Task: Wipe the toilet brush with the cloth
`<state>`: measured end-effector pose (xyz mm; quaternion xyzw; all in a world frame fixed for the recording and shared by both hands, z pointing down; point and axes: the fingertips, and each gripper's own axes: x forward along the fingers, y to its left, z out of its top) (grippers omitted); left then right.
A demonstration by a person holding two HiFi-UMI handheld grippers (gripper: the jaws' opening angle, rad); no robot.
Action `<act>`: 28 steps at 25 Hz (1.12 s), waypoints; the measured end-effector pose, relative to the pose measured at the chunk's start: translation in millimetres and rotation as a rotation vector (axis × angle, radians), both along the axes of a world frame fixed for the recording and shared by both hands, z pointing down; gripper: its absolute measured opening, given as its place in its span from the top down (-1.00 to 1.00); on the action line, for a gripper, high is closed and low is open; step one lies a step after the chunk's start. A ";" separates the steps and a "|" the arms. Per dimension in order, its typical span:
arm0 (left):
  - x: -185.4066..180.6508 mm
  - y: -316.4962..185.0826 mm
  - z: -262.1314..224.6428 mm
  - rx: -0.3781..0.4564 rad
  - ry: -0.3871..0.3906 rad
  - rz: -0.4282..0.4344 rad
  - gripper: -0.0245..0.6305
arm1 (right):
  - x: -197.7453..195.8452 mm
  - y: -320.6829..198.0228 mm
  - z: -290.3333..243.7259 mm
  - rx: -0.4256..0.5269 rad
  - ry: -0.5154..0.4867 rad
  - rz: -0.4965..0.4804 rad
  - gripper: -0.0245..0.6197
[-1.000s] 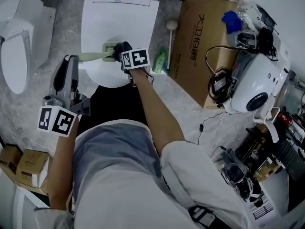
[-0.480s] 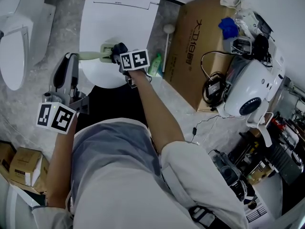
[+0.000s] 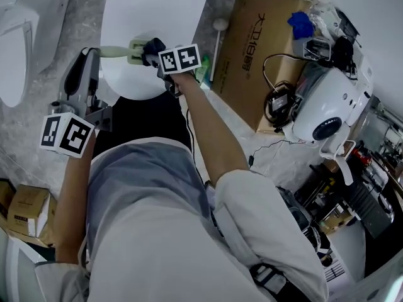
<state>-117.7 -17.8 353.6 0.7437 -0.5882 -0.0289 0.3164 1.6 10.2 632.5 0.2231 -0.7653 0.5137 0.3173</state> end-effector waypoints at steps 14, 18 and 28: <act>1.0 3.1 -0.3 0.007 0.012 0.001 0.93 | 4.3 -0.2 -32.5 -0.023 -0.073 -0.021 0.63; 1.1 1.4 -1.2 0.011 0.016 0.009 0.93 | 3.9 -0.7 -39.6 -0.036 -0.095 0.011 0.63; 2.5 -3.2 -1.7 0.013 0.031 0.024 0.93 | 5.0 -2.0 -53.5 -0.038 -0.093 0.044 0.63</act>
